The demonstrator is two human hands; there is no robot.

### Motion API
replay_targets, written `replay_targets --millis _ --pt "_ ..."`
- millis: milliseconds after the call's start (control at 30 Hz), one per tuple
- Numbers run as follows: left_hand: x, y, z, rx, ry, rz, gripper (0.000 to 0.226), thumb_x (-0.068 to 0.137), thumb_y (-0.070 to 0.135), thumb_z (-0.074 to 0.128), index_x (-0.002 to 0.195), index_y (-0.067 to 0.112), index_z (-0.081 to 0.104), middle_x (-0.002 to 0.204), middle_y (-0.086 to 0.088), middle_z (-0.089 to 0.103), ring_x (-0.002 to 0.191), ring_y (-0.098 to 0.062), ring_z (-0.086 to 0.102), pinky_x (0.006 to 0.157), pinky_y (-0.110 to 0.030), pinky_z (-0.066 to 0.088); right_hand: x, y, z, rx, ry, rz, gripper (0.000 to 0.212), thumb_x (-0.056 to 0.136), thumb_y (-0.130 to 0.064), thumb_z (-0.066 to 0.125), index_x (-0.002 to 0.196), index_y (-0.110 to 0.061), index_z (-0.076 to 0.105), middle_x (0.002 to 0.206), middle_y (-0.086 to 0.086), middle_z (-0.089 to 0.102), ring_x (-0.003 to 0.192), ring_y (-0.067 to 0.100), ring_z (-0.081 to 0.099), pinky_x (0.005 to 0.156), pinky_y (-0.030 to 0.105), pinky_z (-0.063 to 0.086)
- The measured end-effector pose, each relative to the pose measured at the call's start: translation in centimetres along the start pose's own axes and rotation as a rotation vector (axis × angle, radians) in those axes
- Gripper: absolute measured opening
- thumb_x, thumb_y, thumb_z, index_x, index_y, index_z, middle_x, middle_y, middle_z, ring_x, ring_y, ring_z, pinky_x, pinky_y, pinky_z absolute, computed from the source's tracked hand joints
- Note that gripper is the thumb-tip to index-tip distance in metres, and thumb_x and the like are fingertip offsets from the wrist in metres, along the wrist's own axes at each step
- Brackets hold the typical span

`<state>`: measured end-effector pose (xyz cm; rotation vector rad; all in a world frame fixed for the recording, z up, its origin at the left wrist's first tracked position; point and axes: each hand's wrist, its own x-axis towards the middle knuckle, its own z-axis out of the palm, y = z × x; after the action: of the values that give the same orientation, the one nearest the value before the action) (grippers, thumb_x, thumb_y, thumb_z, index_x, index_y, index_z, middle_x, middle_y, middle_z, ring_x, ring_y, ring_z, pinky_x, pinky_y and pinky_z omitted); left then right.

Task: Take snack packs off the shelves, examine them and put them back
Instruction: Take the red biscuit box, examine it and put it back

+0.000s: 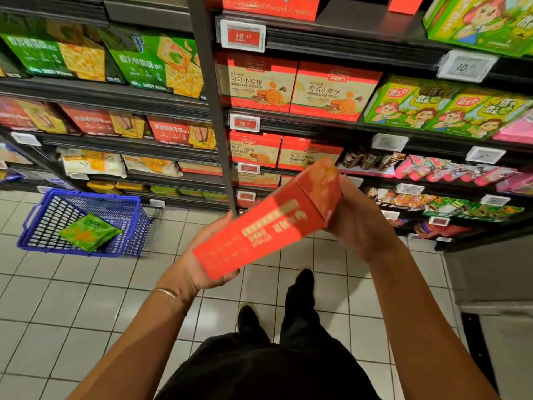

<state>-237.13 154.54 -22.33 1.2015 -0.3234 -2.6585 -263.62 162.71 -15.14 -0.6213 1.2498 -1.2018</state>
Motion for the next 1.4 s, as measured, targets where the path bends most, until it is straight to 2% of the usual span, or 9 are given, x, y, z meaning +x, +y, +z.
replay_targets --millis 200,333,433,567,767,900,1000,1067,1400 --pt "-0.1 -1.6 -1.0 -0.082 -0.081 -0.083 0.083 0.034 0.012 0.106 0.108 -0.001 0.07 0.077 -0.023 0.072 0.046 -0.022 0.068 0.037 -0.025 0.054 0.7 0.2 -0.3 -0.163 0.075 0.019 0.067 0.073 -0.069 0.068 0.115 -0.017 0.058 0.07 -0.01 0.067 0.07 0.009 0.071 0.079 0.04 0.054" --pt "0.3 -1.5 -2.0 0.014 0.043 -0.013 0.041 0.087 0.045 0.071 0.103 0.007 0.066 0.077 -0.015 0.07 0.046 -0.018 0.062 0.04 -0.022 0.049 0.3 1.1 -0.5 -0.15 0.066 0.07 0.057 0.087 -0.065 0.056 0.12 -0.02 0.063 0.094 -0.003 0.077 0.087 0.015 0.074 0.086 0.042 0.052" --pt "0.5 -0.9 -2.7 -0.09 0.095 0.036 0.067 0.09 0.073 0.056 0.109 0.011 0.072 0.084 -0.015 0.073 0.057 -0.026 0.071 0.045 -0.033 0.059 -0.1 1.4 -0.3 -0.159 0.106 0.151 0.065 0.088 -0.076 0.05 0.122 -0.023 0.067 0.118 0.007 0.075 0.109 0.028 0.072 0.086 0.043 0.054" --pt "0.0 0.6 -3.2 -0.131 0.05 0.147 0.06 0.09 0.066 0.058 0.114 0.014 0.075 0.104 -0.015 0.077 0.081 -0.032 0.077 0.067 -0.048 0.066 -0.2 2.0 0.6 -0.139 0.081 0.215 0.068 0.08 -0.069 0.06 0.127 -0.02 0.065 0.12 0.009 0.074 0.113 0.031 0.07 0.079 0.038 0.056" --pt "-1.3 2.5 -2.7 -0.021 0.015 0.368 0.03 0.092 0.039 0.064 0.102 0.017 0.083 0.104 -0.009 0.08 0.09 -0.027 0.079 0.072 -0.039 0.066 -0.1 3.2 -0.1 0.038 0.086 0.264 0.054 0.096 -0.057 0.055 0.133 -0.018 0.065 0.134 0.019 0.067 0.123 0.042 0.064 0.108 0.057 0.049" --pt "-1.8 2.7 -2.2 0.106 0.004 0.435 0.05 0.112 0.038 0.031 0.114 0.018 0.077 0.096 -0.005 0.08 0.077 -0.02 0.078 0.063 -0.032 0.064 0.1 3.9 -0.8 0.223 0.108 0.345 0.047 0.104 -0.053 0.049 0.109 -0.012 0.073 0.098 0.012 0.076 0.077 0.025 0.075 0.057 0.033 0.06" --pt "-2.3 3.0 -1.4 0.199 -0.07 0.461 0.043 0.096 0.05 0.065 0.122 0.016 0.06 0.082 -0.004 0.079 0.068 -0.019 0.077 0.06 -0.03 0.063 0.6 4.9 -1.6 0.256 0.101 0.374 0.053 0.111 -0.035 0.037 0.09 -0.008 0.078 0.09 0.018 0.069 0.056 0.018 0.066 0.044 0.028 0.054" --pt "-2.5 3.4 -0.8 0.239 -0.085 0.434 0.08 0.068 0.059 0.091 0.125 0.015 0.054 0.08 -0.008 0.079 0.067 -0.023 0.078 0.059 -0.032 0.064 0.7 5.3 -2.0 0.263 0.057 0.364 0.058 0.113 -0.029 0.029 0.09 -0.005 0.077 0.086 0.018 0.069 0.054 0.018 0.066 0.044 0.027 0.056" --pt "-2.8 3.3 -0.1 0.5 -0.151 0.454 0.087 0.084 0.061 0.076 0.159 0.043 0.036 0.152 -0.018 0.056 0.136 -0.056 0.05 0.102 -0.08 0.041 1.4 4.1 -2.6 0.214 0.055 0.124 0.042 0.103 -0.042 0.049 0.129 -0.015 0.07 0.124 0.017 0.071 0.108 0.034 0.072 0.084 0.044 0.062"
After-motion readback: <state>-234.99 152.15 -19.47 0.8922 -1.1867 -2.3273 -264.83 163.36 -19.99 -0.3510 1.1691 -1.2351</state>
